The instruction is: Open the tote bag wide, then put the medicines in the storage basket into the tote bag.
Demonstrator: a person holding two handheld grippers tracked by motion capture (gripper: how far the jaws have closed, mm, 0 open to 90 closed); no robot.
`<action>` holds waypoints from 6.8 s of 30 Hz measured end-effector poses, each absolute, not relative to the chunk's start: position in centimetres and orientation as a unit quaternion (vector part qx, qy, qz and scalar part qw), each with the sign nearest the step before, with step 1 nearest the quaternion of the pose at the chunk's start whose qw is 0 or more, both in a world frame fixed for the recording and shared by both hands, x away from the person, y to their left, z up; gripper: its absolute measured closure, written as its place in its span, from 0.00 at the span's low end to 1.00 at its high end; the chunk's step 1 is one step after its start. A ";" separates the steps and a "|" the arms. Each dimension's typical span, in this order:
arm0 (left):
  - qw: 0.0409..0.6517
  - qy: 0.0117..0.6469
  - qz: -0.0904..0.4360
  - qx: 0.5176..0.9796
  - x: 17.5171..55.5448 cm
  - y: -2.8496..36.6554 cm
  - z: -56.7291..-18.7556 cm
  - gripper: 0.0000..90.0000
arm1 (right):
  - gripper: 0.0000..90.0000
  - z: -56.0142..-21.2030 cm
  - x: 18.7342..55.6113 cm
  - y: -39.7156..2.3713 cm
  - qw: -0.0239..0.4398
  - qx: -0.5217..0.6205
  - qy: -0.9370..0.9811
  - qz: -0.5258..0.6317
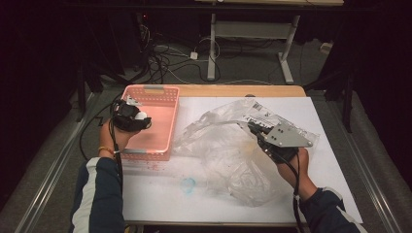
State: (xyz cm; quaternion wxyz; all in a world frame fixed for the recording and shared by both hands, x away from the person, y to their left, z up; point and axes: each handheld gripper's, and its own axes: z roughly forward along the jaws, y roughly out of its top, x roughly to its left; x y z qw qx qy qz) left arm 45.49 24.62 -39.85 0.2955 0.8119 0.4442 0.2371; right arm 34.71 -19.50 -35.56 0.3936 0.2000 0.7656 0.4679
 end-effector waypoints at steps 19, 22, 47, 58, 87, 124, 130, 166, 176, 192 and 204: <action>0.427 0.365 0.277 0.780 38.3 22.2 -36.5 0.53 | 1.00 -35.8 34.7 -19.4 0.393 0.200 0.770 0.462; 0.434 0.352 0.280 0.781 37.5 21.6 -36.1 0.54 | 1.00 -35.9 34.7 -19.4 0.391 0.200 0.770 0.462; 0.445 0.184 0.279 0.831 29.1 10.5 -37.5 0.53 | 1.00 -35.6 34.1 -19.1 0.372 0.190 0.778 0.470; 0.441 0.167 0.223 0.853 32.1 5.3 -41.9 0.54 | 1.00 -35.9 33.9 -18.7 0.359 0.180 0.783 0.474; 0.433 0.191 0.228 0.851 35.9 2.4 -44.3 0.40 | 1.00 -36.7 34.3 -19.1 0.348 0.185 0.795 0.461; 0.415 0.292 0.262 0.820 33.1 14.8 -41.9 0.45 | 1.00 -37.0 34.6 -19.3 0.341 0.188 0.805 0.447; 0.411 0.289 0.263 0.824 32.8 14.7 -41.7 0.72 | 1.00 -37.0 34.5 -19.4 0.341 0.188 0.806 0.446; 0.406 0.274 0.260 0.832 32.4 13.8 -41.6 0.94 | 0.28 -40.3 24.9 -19.8 0.120 0.095 0.887 0.436; 0.405 0.271 0.259 0.834 32.4 13.7 -41.7 0.94 | 0.31 -43.3 24.1 -18.1 0.104 0.063 0.916 0.382; 0.415 0.271 0.268 0.826 32.7 13.8 -41.0 0.94 | 0.99 -40.4 25.7 -20.6 0.226 0.118 0.863 0.436; 0.434 0.259 0.290 0.813 33.9 12.8 -39.1 0.94 | 0.99 -36.8 29.0 -23.4 0.331 0.170 0.792 0.483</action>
